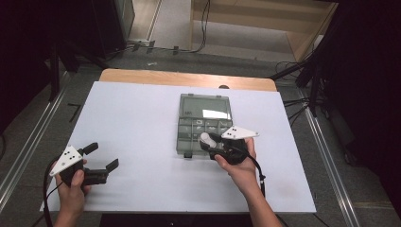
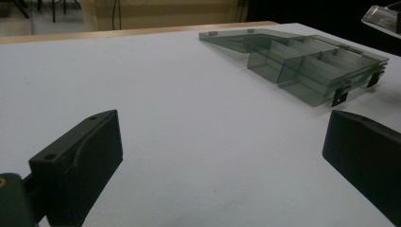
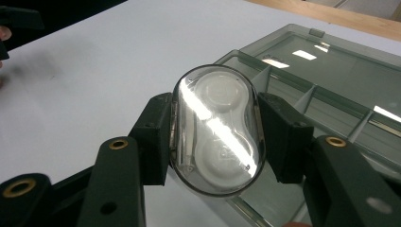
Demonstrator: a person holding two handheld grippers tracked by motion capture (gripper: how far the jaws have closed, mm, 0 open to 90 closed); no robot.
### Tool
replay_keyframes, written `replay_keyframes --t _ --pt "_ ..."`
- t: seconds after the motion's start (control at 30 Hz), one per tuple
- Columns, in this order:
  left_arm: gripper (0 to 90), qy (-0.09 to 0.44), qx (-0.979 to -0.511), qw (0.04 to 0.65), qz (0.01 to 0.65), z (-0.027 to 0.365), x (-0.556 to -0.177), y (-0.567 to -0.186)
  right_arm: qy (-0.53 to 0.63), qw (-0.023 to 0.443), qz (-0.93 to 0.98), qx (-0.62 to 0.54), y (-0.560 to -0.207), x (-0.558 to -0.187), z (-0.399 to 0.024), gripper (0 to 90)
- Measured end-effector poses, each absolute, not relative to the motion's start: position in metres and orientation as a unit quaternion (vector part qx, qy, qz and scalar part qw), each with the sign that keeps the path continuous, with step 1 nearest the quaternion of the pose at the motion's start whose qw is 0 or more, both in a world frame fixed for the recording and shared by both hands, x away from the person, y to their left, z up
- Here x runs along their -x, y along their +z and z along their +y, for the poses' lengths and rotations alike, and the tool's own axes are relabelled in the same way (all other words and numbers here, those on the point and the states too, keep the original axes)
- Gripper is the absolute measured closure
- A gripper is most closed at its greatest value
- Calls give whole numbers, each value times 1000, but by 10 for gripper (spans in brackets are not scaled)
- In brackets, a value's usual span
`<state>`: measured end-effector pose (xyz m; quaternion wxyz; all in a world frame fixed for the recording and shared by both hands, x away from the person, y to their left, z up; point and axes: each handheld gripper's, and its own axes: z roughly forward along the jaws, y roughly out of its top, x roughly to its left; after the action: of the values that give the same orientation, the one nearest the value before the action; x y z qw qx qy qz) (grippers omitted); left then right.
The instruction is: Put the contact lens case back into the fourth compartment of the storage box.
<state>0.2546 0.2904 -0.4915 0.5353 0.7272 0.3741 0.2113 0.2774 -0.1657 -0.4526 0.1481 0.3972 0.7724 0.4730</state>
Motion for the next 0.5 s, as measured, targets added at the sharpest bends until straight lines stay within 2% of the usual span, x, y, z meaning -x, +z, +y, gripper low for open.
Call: replay_keyframes --t 0.5 --pt "0 216 -728 535 369 289 -254 -491 469 154 763 -416 -455 -288 -178 473"
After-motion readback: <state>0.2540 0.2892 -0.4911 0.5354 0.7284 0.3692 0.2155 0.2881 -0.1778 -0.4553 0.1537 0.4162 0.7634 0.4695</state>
